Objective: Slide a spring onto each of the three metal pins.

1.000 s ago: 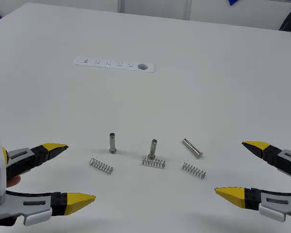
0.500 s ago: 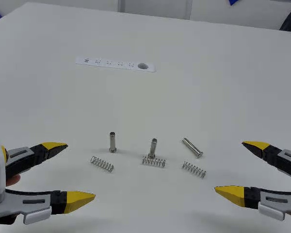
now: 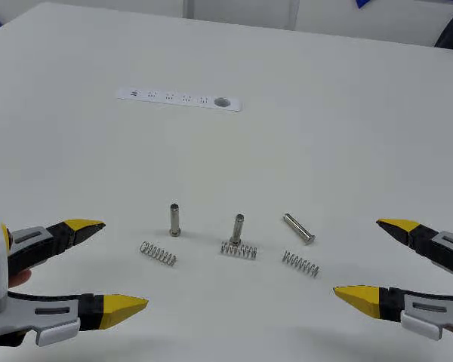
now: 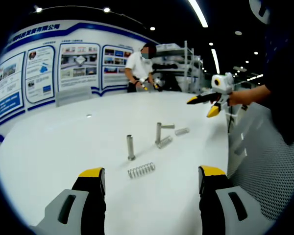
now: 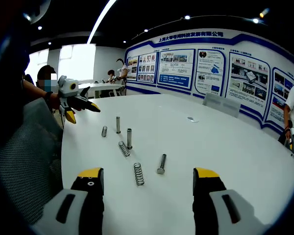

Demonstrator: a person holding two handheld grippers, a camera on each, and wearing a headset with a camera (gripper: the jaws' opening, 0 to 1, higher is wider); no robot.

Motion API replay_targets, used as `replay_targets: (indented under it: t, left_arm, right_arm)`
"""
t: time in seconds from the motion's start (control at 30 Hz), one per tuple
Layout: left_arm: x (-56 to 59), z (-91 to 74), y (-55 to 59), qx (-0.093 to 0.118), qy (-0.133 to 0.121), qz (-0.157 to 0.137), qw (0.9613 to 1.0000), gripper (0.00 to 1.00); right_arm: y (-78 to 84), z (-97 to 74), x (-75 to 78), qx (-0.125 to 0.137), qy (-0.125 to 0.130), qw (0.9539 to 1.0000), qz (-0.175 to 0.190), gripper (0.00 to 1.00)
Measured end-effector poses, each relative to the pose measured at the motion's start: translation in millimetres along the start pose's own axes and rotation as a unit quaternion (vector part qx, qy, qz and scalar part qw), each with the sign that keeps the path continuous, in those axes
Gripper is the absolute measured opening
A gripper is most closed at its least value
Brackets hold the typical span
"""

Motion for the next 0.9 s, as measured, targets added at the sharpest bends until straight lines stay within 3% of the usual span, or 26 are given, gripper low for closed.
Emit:
replay_targets:
  t: [0.43, 0.9]
  left_arm:
    - [1.2, -2.5, -2.1, 0.003, -0.003, 0.0, 1.0, 0.78]
    - [1.0, -3.2, -3.5, 0.005, -0.006, 0.0, 1.0, 0.77]
  right_arm:
    - [-15.7, 17.7, 19.4, -0.016, 0.016, 0.9997, 0.009, 0.66]
    - [-36.3, 53.5, 37.5, -0.069, 0.028, 0.9971, 0.012, 0.57]
Point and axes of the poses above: the centre of the closed fingertips' face, and the gripper's own axes: z roughly forward along the fingers, x roughly to its right, y roughly out of its underside, the point moved 10 cm from there along -z, roughly backward along the fingers, and after that the axes turned 12 degrees about -x, right-handed, at the moved point
